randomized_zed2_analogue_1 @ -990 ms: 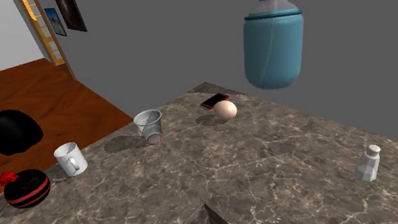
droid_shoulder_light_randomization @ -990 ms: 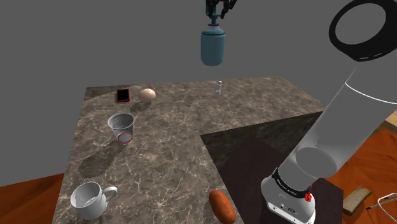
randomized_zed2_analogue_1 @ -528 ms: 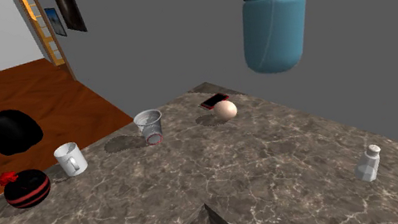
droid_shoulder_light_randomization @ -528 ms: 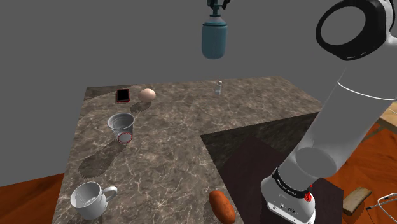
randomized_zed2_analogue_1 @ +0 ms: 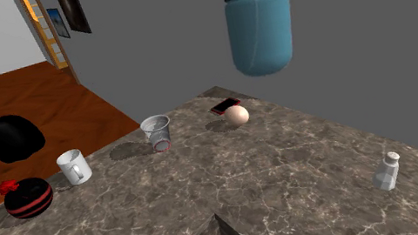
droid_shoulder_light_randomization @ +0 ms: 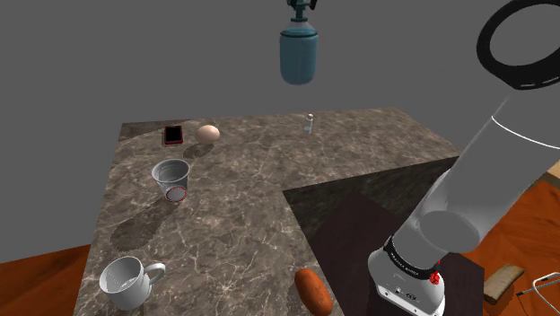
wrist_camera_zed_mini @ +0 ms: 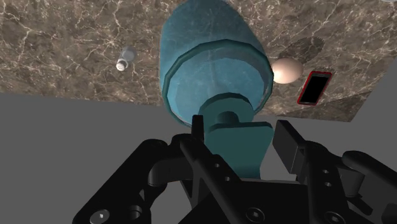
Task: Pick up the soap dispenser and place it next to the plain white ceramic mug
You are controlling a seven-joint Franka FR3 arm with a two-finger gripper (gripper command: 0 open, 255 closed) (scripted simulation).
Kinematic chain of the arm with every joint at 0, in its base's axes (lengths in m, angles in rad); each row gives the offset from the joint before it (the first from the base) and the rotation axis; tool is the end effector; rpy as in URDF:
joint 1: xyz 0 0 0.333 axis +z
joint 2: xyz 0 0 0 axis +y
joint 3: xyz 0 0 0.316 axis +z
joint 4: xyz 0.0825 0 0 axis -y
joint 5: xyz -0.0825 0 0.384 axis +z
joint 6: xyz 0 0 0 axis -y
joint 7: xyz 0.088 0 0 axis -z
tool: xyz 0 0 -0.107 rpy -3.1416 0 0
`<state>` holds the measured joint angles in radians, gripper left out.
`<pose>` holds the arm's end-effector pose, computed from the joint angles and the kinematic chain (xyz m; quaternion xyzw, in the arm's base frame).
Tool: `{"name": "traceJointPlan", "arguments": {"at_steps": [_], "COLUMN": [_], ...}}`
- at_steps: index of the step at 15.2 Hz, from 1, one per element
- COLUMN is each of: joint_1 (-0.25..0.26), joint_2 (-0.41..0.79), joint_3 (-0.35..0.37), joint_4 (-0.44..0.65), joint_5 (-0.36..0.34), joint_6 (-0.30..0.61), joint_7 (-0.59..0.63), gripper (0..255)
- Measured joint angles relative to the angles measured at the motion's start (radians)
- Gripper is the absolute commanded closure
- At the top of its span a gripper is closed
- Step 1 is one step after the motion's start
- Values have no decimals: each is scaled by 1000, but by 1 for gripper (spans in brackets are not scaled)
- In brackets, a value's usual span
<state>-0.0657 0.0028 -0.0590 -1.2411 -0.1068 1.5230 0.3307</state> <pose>0.5288 -0.0781 0.7722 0.9611 -0.2329 0.1436 0.0380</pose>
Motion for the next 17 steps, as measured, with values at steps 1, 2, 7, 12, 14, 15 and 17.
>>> {"name": "traceJointPlan", "arguments": {"at_steps": [1,2,7,12,14,15,17], "joint_1": [11,23,75,124,142,152,170], "joint_2": [-30,-55,-130,-187,-195,-196,-213], "joint_3": [11,24,91,166,197,215,245], "joint_4": [-38,-71,-149,-208,-209,-205,-220], "joint_5": [-7,-15,-41,-56,-61,-64,-66], "joint_6": [6,11,-2,-19,-34,-44,-54], "joint_7": [21,46,160,280,327,352,399], "gripper": [255,255,255,255,255,255,255]}}
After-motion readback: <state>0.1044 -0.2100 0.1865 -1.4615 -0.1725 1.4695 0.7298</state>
